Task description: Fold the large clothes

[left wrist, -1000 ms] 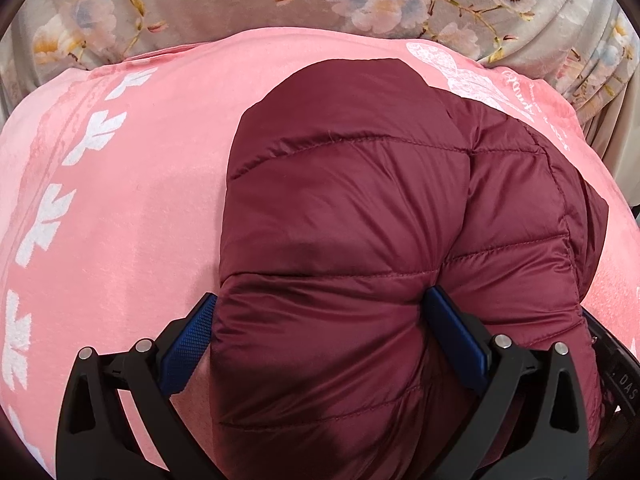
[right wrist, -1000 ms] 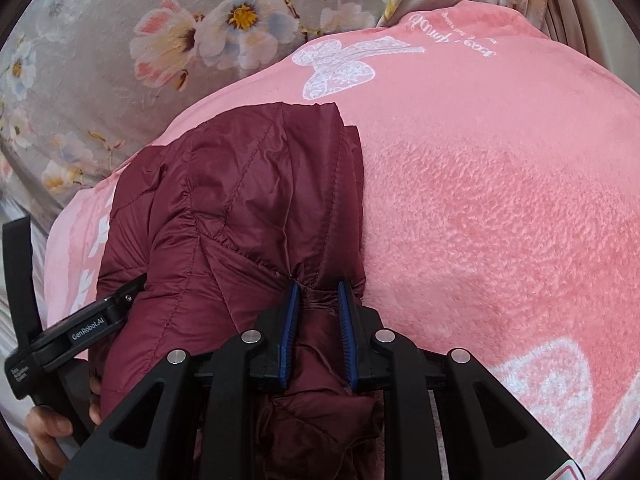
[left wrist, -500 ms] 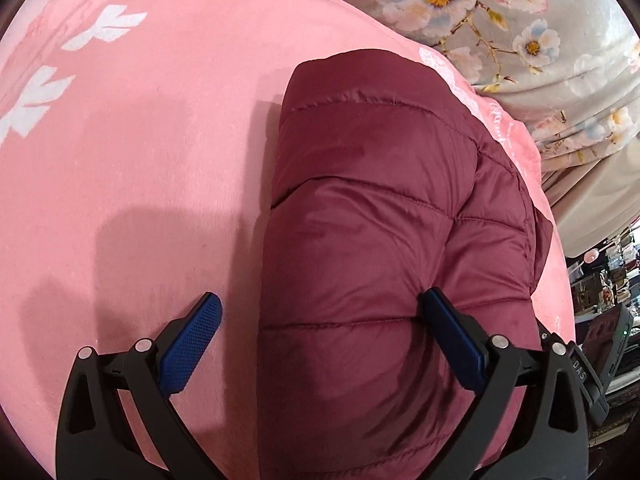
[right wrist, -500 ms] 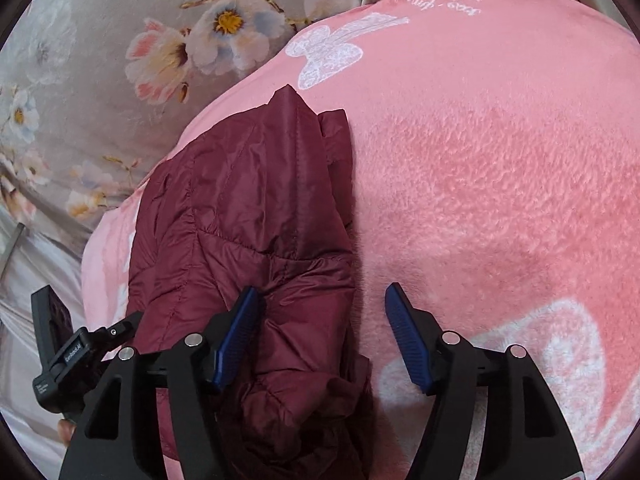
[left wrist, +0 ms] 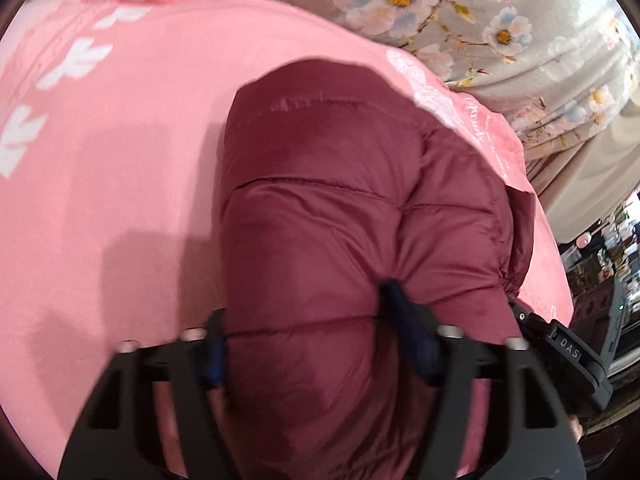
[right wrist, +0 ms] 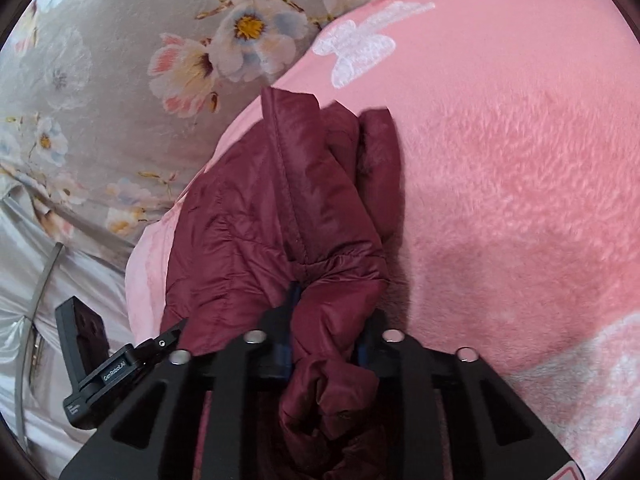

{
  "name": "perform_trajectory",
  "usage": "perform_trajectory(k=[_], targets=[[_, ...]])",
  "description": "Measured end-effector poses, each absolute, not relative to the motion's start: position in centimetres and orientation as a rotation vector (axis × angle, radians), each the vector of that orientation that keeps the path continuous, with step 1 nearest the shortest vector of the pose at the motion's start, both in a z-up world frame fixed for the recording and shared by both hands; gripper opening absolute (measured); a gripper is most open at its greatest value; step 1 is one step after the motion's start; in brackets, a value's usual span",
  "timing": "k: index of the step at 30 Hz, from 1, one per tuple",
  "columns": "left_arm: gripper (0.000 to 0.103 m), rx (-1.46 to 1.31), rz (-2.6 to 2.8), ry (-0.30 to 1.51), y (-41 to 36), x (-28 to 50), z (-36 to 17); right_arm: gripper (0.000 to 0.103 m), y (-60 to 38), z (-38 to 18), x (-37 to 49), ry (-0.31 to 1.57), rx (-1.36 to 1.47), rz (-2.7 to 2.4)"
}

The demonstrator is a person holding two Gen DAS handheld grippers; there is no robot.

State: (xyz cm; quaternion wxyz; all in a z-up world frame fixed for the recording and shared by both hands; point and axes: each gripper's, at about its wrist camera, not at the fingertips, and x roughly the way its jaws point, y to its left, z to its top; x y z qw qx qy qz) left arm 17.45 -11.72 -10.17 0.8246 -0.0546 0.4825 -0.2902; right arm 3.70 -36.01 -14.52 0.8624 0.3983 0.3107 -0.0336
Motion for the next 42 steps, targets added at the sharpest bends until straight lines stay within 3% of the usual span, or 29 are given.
perform_trajectory(k=[1,4,17,25,33,42], targets=[[0.041,-0.118,-0.631,1.013,-11.5,17.2,-9.5,0.014,-35.8,-13.8,3.4,0.642,0.819,-0.074],[0.033,-0.143,-0.699,0.960,-10.6,15.9,-6.5,0.013,-34.9,-10.5,1.6,0.580,0.776,-0.065],[0.033,-0.110,-0.860,0.500,-6.1,6.0,9.0,0.013,-29.0,6.4,-7.5,0.208,0.531,-0.003],[0.035,-0.055,-0.833,0.177,-0.6,2.2,16.9,0.013,-23.5,14.6,-8.8,0.008,0.350,0.066],[0.039,-0.020,-0.746,0.038,3.1,5.3,18.6,0.013,-19.5,17.2,-4.7,-0.067,0.247,0.115],[0.039,-0.006,-0.638,0.147,5.7,12.9,13.4,0.013,-17.6,11.6,5.0,0.078,0.249,0.159]])
